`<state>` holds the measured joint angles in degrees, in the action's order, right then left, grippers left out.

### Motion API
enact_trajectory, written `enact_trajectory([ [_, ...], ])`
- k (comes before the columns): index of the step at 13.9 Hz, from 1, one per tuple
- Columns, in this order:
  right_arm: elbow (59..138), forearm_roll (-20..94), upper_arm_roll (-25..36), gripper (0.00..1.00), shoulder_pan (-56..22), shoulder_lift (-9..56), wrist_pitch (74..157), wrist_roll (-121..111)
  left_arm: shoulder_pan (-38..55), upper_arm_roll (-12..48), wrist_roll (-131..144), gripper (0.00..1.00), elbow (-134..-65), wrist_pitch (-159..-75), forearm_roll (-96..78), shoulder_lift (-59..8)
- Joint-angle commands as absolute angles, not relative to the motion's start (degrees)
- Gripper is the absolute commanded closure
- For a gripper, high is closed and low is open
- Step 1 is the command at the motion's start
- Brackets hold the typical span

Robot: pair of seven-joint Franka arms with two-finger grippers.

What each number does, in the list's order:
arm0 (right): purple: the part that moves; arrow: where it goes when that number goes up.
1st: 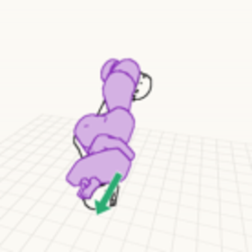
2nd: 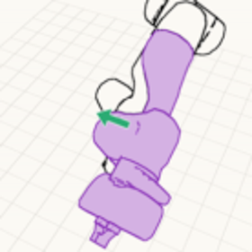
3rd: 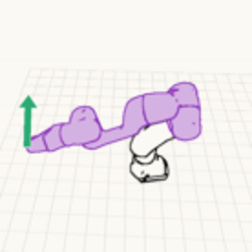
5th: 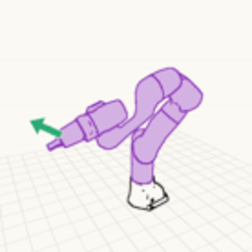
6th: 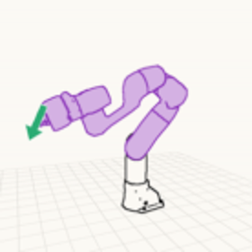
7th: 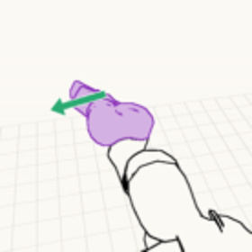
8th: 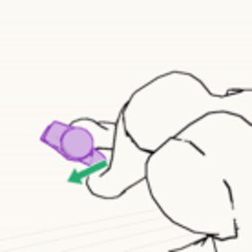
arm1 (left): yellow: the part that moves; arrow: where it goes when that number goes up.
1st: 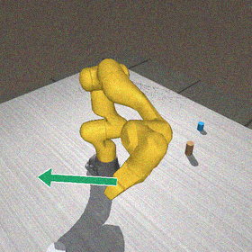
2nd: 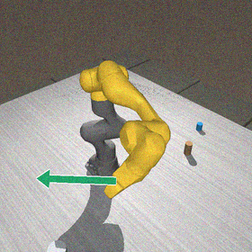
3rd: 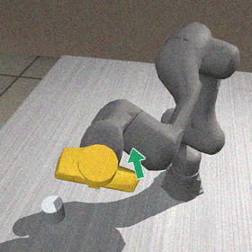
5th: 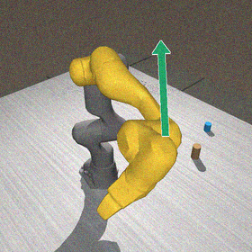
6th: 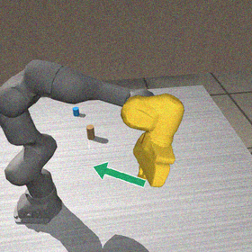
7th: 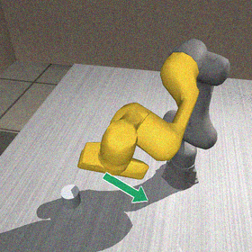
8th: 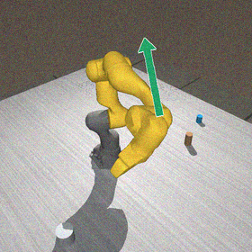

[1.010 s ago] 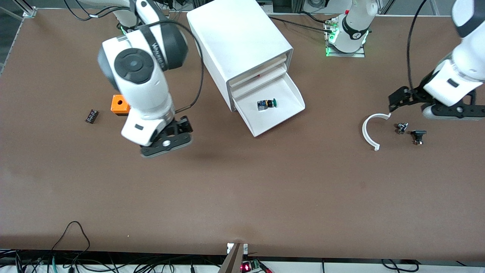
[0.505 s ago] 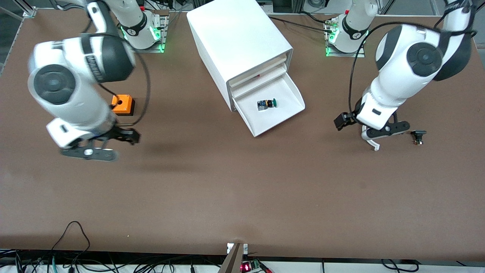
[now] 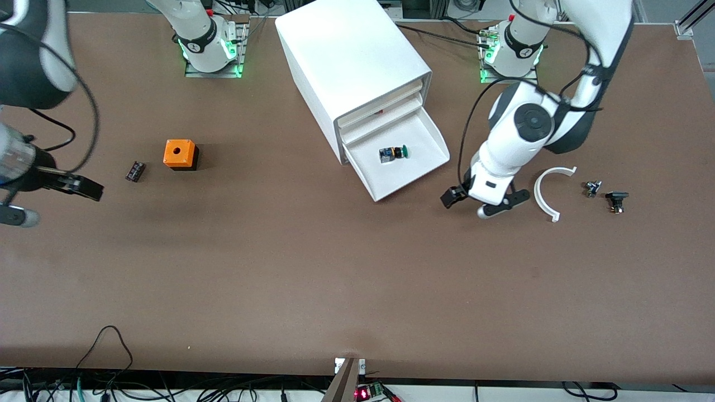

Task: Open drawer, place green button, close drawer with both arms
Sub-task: 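Withdraw the right gripper while the left gripper reaches the drawer front, then push the drawer shut into the cabinet with the left gripper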

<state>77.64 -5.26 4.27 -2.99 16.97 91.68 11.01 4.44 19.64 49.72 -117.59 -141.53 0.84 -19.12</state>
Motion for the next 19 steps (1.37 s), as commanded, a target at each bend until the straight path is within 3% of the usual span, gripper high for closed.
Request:
enact_trajectory([
  [1,81.0,-1.8,6.3,0.0,-2.4,14.3,90.8,3.1,6.6,18.8,51.6,0.0,-117.9,-144.2,1.6,-23.8],
  [9,98.2,-2.1,6.2,0.0,-2.4,1.9,96.8,-0.4,11.9,19.1,51.6,0.0,-122.9,-144.5,-11.2,-23.2],
  [19,99.4,-2.2,6.0,0.0,-2.4,1.0,97.8,-1.1,13.7,27.1,50.8,0.0,-128.0,-140.7,-11.3,-18.5],
])
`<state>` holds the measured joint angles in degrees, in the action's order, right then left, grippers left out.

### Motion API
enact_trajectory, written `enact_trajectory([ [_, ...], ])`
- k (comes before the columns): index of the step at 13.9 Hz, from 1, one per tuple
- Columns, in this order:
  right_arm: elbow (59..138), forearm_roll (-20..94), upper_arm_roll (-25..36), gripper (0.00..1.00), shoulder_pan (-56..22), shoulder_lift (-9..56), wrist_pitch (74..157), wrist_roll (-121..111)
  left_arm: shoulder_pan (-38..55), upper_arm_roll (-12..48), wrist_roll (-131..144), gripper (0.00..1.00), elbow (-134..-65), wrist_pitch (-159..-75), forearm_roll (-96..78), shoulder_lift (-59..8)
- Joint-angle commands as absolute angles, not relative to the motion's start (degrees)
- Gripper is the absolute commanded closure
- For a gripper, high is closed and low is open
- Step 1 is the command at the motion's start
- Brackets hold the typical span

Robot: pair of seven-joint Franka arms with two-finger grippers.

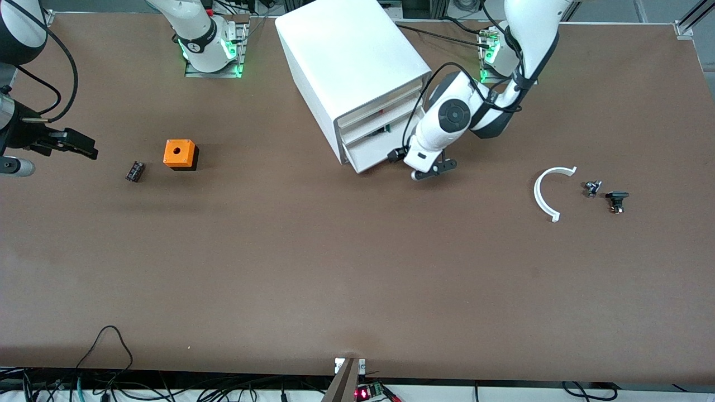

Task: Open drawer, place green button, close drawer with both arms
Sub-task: 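Push the drawer shut into the cabinet with the left gripper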

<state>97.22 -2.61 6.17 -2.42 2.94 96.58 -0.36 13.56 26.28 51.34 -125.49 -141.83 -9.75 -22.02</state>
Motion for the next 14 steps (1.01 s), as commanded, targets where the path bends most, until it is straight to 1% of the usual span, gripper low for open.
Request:
enact_trajectory([
  [1,99.4,-2.2,6.0,0.0,-2.4,1.0,97.8,-1.1,13.7,27.8,50.8,0.0,-128.1,-140.5,-11.3,-18.2],
  [4,99.4,-2.2,6.0,0.0,-2.4,1.0,97.8,-1.1,13.6,29.0,50.8,0.0,-128.8,-140.5,-11.3,-17.8],
  [7,99.2,-2.2,6.0,0.0,-2.4,1.0,97.6,-2.2,13.4,30.1,50.8,0.0,-129.5,-138.6,-11.3,-15.9],
  [12,99.1,-2.1,6.1,0.0,-2.4,1.0,97.0,-2.1,13.1,30.4,50.6,0.0,-129.3,-137.8,-11.3,-14.9],
  [14,99.1,-2.1,6.1,0.0,-2.4,1.0,96.9,-1.6,10.3,30.3,50.6,0.0,-128.9,-137.9,-11.3,-13.2],
])
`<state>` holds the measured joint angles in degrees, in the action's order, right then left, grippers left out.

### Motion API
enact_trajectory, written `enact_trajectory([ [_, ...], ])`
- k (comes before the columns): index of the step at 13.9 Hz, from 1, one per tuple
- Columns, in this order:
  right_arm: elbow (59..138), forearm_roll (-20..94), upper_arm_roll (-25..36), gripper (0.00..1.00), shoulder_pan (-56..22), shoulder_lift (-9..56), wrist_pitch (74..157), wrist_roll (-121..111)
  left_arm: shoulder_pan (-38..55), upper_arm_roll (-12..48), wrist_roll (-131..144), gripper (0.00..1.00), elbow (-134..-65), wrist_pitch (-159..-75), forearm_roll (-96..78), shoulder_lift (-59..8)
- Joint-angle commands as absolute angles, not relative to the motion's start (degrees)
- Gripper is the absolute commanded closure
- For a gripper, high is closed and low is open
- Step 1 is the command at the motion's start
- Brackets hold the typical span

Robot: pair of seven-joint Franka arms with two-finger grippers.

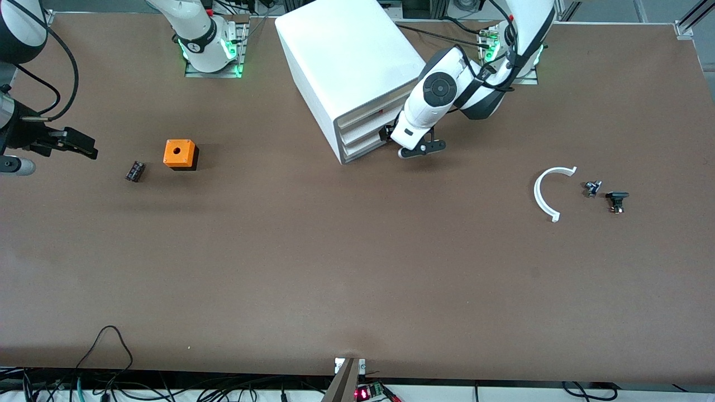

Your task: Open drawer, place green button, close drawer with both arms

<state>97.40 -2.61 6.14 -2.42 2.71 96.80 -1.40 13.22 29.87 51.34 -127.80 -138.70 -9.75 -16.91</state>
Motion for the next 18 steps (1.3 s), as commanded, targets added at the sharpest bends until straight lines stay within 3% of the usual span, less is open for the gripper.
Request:
enact_trajectory([
  [1,99.2,-2.1,6.1,0.0,-2.4,1.0,96.9,-1.6,7.7,30.2,50.5,0.0,-128.4,-138.3,-11.2,-12.3],
  [4,99.1,-1.8,6.1,0.0,-2.4,1.0,96.4,-1.5,1.1,29.2,50.4,0.0,-126.0,-138.6,-10.5,-8.5],
  [8,99.1,-1.8,6.1,0.0,-2.4,1.0,96.4,-1.5,-1.6,21.6,50.5,0.0,-121.8,-137.4,-10.4,-2.7],
  [14,99.1,-1.8,6.2,0.0,-2.4,1.0,95.9,0.4,-3.5,5.5,23.8,0.0,-105.0,-107.8,-8.7,3.1],
  [18,97.7,-1.7,6.4,0.0,-2.4,1.0,95.4,1.1,-3.1,3.6,17.3,0.0,-100.8,-99.5,0.2,6.7],
])
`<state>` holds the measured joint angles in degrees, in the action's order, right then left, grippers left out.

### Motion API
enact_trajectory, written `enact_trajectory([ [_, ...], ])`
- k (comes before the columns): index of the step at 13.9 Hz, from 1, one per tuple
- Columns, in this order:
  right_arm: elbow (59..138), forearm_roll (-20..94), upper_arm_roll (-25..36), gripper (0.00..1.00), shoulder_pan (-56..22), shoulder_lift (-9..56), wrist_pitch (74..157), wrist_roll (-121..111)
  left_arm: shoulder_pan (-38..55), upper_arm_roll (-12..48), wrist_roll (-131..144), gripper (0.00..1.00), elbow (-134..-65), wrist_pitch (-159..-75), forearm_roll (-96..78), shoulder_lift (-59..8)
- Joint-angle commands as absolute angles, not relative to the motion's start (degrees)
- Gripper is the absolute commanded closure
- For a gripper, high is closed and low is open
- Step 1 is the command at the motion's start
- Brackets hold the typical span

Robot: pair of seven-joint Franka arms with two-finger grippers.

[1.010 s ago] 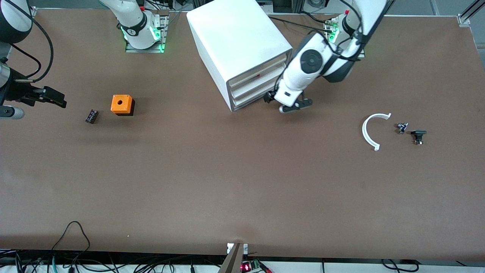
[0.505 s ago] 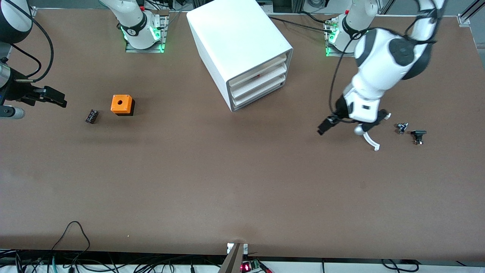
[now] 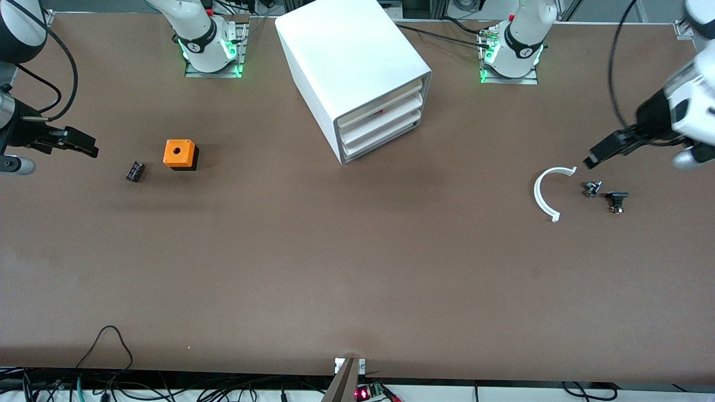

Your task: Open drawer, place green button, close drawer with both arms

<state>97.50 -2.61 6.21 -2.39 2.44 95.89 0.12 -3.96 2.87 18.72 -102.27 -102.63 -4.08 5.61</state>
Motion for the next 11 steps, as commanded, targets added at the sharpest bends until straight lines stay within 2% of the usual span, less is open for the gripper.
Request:
enact_trajectory([
  [1,97.6,-1.8,6.4,0.0,-2.4,1.0,95.3,1.0,-3.1,3.9,17.2,0.0,-100.9,-99.1,0.4,6.6],
  [11,102.8,-2.1,6.2,0.0,-2.4,-3.2,96.6,1.1,-2.0,4.4,17.2,0.0,-96.6,-97.6,0.6,4.3],
])
